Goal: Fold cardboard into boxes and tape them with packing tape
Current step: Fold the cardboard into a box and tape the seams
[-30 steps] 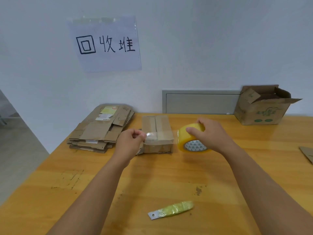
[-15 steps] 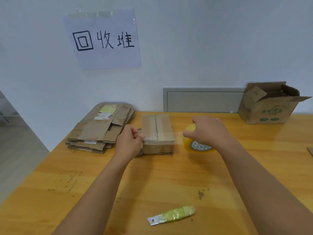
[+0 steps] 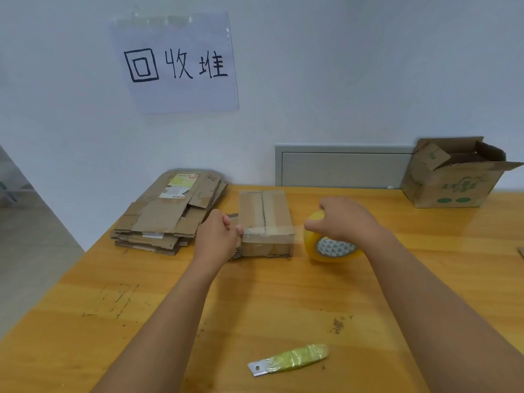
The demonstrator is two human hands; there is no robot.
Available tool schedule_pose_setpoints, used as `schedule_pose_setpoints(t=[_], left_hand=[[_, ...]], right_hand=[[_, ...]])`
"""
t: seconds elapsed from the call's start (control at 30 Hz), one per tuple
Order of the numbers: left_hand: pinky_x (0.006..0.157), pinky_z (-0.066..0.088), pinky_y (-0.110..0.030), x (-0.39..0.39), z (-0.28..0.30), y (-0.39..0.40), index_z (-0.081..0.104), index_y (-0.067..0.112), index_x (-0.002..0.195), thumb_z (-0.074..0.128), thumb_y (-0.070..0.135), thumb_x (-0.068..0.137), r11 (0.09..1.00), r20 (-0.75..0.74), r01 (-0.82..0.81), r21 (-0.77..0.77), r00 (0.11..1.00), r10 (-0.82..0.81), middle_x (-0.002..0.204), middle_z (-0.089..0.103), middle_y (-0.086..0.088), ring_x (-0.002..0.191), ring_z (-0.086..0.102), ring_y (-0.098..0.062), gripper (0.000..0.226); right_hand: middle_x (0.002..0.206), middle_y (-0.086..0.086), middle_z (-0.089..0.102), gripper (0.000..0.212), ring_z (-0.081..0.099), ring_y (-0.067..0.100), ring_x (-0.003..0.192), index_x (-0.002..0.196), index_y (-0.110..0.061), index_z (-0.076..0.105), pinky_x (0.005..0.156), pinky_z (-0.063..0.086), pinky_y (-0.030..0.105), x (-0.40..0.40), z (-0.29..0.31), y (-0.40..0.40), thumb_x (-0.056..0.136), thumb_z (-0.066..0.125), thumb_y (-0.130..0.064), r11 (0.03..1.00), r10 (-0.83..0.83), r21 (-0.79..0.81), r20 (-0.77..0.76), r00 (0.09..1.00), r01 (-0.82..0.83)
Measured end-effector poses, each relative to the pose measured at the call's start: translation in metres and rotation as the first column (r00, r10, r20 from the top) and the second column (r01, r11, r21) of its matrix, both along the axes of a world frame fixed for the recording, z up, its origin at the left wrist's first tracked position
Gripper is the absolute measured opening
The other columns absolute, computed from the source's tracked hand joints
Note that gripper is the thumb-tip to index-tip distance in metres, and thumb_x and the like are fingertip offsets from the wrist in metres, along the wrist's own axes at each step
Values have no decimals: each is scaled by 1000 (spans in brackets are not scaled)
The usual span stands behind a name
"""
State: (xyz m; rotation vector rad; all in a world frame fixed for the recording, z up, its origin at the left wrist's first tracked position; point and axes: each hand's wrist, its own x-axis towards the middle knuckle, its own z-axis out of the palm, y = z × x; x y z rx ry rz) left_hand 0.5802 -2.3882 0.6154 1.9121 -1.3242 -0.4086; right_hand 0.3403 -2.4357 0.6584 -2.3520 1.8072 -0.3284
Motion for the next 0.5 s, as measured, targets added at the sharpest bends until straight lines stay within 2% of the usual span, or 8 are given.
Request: schedule_pose_setpoints(t=[0.27,0.37,0.43,0.5], left_hand=[[75,48,-38,6,-3,-4,46,17,84,70,24,91,999,-98,16,40,995,-12,81,51,0,76,51,-19,26],[79,50,-41,8,-5,-5,49,15,87,72,21,89,997,-229,26,69,973,-10,93,60,-10,88,60,-28,24],[74,49,-37,10,-7,-5,53,13,90,72,19,89,994,-333,35,105,943,2,99,63,-16,84,56,-25,20],[75,46,-36,11,-8,-5,55,12,91,70,16,90,990,-435,56,131,900,7,94,61,-12,80,52,-18,16]], right_hand=[[79,-3,56,31,49,13,71,80,-22,50,66,38,32,5,-2,-1,86,58,-52,1000,-8,14,-35,999,9],[81,-2,57,32,51,14,72,83,-21,52,64,37,31,6,-4,-1,86,58,-53,999,-16,34,-38,999,17],[82,-2,57,33,51,13,73,86,-21,54,63,37,30,7,-5,-1,86,57,-53,999,-16,42,-38,999,18],[82,-4,57,33,51,12,74,89,-21,55,64,38,31,8,-7,-2,86,57,-53,999,-13,46,-31,999,14]])
